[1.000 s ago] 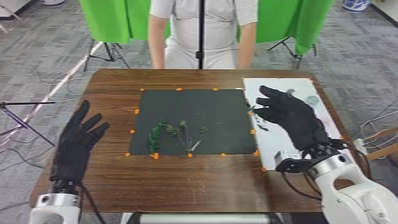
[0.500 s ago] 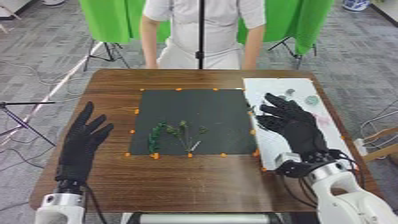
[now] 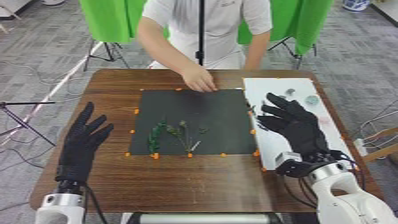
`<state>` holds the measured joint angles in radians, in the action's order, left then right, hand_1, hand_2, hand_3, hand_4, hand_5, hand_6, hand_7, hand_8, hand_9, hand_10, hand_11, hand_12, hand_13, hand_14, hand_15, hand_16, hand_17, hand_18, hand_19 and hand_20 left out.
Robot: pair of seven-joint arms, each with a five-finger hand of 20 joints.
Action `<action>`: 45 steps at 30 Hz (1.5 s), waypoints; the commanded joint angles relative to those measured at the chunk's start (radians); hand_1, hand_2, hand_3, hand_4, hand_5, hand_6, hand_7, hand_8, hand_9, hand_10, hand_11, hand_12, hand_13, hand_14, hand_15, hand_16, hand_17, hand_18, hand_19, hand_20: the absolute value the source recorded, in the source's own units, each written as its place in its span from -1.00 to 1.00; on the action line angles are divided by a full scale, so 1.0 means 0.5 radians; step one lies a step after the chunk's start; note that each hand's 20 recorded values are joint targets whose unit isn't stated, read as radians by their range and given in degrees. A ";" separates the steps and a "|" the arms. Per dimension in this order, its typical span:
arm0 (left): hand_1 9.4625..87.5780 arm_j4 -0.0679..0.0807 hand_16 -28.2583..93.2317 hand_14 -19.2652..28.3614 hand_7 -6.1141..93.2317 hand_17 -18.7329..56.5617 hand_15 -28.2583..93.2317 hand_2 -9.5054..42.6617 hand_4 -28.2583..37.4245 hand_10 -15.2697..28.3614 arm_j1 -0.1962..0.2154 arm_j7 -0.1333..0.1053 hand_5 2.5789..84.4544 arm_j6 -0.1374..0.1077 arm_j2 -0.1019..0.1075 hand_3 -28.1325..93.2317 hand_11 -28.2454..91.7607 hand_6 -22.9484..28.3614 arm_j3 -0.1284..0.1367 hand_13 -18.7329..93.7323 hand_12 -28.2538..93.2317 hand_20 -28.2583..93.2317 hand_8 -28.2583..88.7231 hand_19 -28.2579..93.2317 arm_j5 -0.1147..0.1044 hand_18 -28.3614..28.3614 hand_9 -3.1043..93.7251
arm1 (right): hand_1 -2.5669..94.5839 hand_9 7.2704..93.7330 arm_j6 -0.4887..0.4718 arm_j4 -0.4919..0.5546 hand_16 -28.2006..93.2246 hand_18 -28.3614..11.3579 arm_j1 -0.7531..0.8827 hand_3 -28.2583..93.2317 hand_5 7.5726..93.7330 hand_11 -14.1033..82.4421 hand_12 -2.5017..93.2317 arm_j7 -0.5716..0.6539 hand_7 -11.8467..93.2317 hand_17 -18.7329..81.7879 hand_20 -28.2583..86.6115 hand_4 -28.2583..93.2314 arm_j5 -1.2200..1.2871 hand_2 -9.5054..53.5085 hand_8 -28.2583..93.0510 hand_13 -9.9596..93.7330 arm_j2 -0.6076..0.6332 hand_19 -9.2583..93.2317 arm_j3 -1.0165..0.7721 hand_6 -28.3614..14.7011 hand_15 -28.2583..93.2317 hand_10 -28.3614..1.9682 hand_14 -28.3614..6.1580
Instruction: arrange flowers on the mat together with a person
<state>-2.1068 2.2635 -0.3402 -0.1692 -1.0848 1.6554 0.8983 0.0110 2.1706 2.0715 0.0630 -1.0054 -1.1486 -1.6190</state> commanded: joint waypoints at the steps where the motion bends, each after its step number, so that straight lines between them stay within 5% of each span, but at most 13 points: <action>1: -0.73 0.003 -0.54 0.60 -0.64 -0.77 -0.15 -0.56 -1.00 0.26 0.015 0.011 -0.46 0.005 -0.010 0.69 -0.37 -0.30 -0.010 -0.23 -0.32 -0.51 -0.69 0.24 0.004 0.96 -0.34 | -0.68 -0.23 -0.028 0.005 -0.08 -0.76 0.031 0.61 -0.20 -0.59 -0.57 -0.004 -0.59 -0.64 -0.15 -0.94 -0.001 -0.26 -0.68 -0.21 0.014 -0.21 -0.005 0.39 -0.25 -0.22 -0.57; 45: -0.71 0.006 -0.54 0.61 -0.63 -0.77 -0.14 -0.54 -1.00 0.26 0.012 0.013 -0.48 0.002 -0.003 0.72 -0.37 -0.28 -0.013 -0.23 -0.32 -0.52 -0.69 0.24 -0.006 0.95 -0.34 | -0.67 -0.20 -0.020 0.005 -0.10 -0.77 0.013 0.64 -0.18 -0.57 -0.58 0.026 -0.58 -0.64 -0.14 -0.94 -0.088 -0.29 -0.69 -0.20 0.032 -0.20 0.014 0.40 -0.23 -0.22 -0.56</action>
<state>-2.1068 2.2650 -0.3370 -0.1694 -1.0833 1.6509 0.8970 -0.0047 2.1694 2.0776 0.0779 -1.0384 -1.1388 -1.6187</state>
